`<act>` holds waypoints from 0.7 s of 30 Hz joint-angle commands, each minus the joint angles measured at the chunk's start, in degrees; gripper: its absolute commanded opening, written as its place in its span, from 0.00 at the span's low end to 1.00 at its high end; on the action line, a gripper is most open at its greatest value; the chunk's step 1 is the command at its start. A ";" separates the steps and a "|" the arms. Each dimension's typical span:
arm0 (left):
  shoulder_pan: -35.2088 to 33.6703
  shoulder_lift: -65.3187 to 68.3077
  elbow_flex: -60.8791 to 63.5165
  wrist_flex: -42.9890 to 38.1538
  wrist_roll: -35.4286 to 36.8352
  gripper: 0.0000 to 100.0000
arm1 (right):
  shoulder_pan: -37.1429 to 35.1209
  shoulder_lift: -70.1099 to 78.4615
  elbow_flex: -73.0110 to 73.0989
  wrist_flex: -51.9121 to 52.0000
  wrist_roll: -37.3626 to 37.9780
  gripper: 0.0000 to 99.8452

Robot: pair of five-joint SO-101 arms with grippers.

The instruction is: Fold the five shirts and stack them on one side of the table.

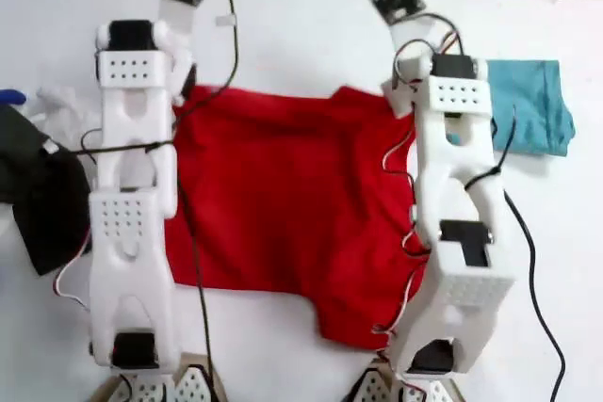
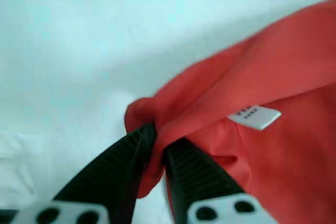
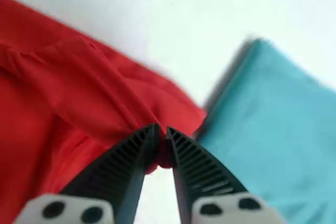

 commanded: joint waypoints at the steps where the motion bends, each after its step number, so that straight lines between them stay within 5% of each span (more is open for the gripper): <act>1: -0.70 -0.35 -2.51 1.49 -0.62 0.03 | 0.13 -0.48 -3.08 3.21 -0.26 0.02; 6: -0.97 -7.03 5.05 1.67 -1.67 0.03 | 1.54 -5.85 -2.64 9.54 0.18 0.02; 15: -0.26 -35.87 46.11 1.32 -2.90 0.03 | 1.36 -16.66 -1.05 26.95 0.26 0.02; 21: -0.35 -51.25 64.84 1.23 -5.71 0.03 | 1.36 -31.87 14.95 29.67 5.10 0.02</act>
